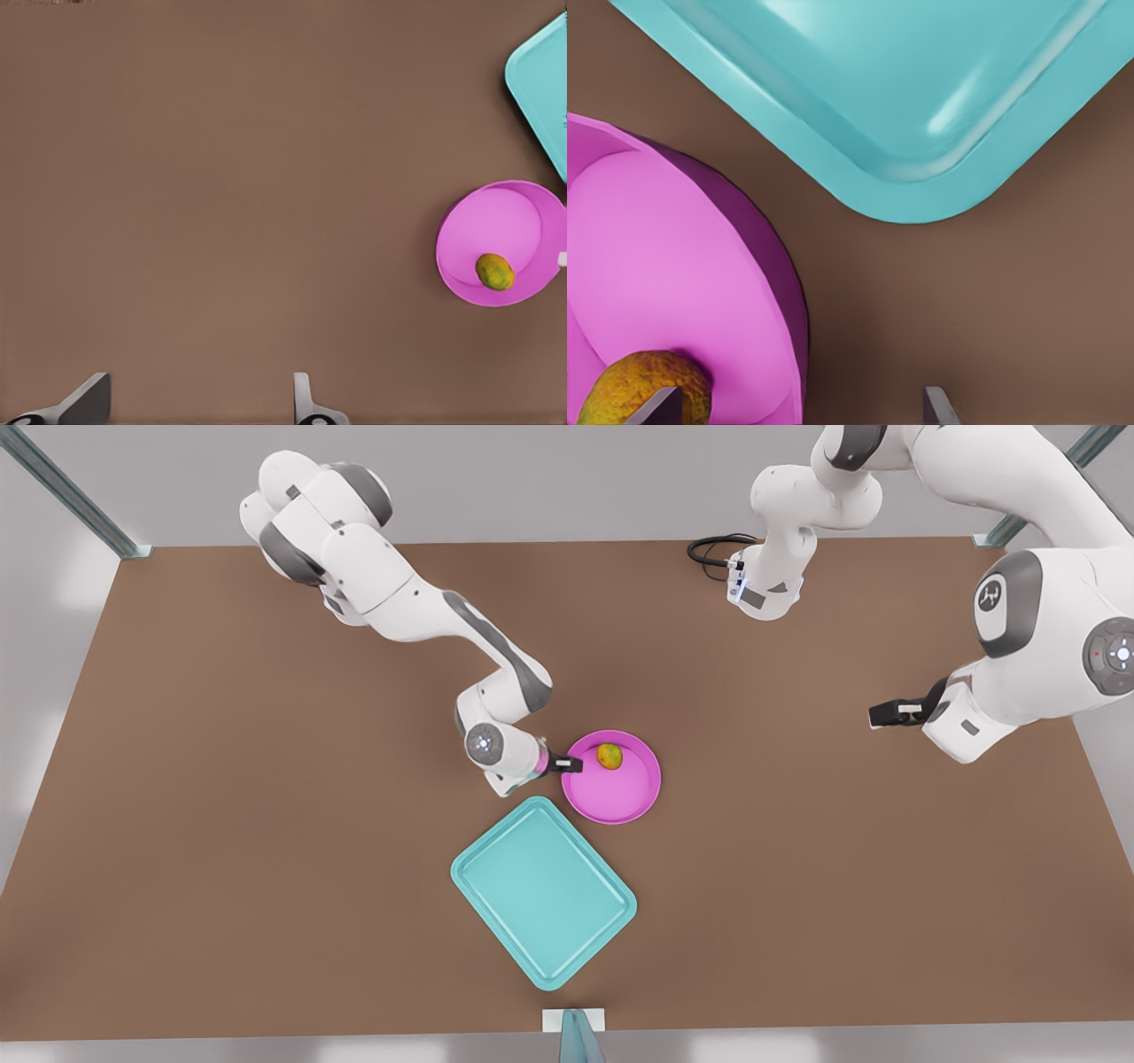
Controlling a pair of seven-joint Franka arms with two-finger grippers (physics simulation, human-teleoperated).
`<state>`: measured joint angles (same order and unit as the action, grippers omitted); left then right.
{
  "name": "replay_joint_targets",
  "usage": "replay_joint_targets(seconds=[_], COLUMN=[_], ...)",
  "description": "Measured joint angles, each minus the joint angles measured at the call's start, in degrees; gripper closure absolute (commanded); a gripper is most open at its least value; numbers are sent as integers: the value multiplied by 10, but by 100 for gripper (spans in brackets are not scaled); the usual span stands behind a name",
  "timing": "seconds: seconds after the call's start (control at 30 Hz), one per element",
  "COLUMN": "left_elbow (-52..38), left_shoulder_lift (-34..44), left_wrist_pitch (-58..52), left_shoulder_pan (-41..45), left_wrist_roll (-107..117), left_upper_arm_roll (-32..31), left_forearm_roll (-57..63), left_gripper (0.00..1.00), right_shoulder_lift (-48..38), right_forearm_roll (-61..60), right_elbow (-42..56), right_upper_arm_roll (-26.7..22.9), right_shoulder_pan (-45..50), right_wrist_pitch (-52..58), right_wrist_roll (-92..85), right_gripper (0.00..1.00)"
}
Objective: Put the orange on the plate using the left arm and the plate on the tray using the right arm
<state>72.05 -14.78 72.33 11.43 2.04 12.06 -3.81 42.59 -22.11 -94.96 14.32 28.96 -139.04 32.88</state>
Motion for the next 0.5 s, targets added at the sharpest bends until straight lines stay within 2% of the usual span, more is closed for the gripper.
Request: replay_joint_targets(seconds=[0.23, 0.27, 0.3, 0.33, 0.4, 0.5], left_elbow=[1, 1, 1, 1, 1, 1], left_shoulder_lift=[1, 1, 1, 0, 0, 0], left_wrist_pitch=[-8, -9, -9, -10, -10, -11], left_shoulder_pan=[-1, -1, -1, -1, -1, -1], left_wrist_roll=[-11, -12, -13, -14, -16, -19], left_upper_arm_roll=[1, 1, 1, 1, 1, 1], left_forearm_roll=[1, 1, 1, 1, 1, 1], left_gripper=[0, 0, 0, 0, 0, 0], right_shoulder_lift=[24, 25, 25, 25, 28, 30], right_forearm_roll=[-2, -2, -3, -3, -3, -3], right_elbow=[18, 19, 20, 21, 23, 26], right_upper_arm_roll=[0, 0, 0, 0, 0, 0], right_shoulder_pan=[10, 11, 11, 11, 11, 11], right_wrist_pitch=[-12, -13, -13, -14, -15, -16], right_wrist_roll=[29, 32, 35, 37, 42, 48], right_gripper=[0, 4, 18, 26, 31, 31])
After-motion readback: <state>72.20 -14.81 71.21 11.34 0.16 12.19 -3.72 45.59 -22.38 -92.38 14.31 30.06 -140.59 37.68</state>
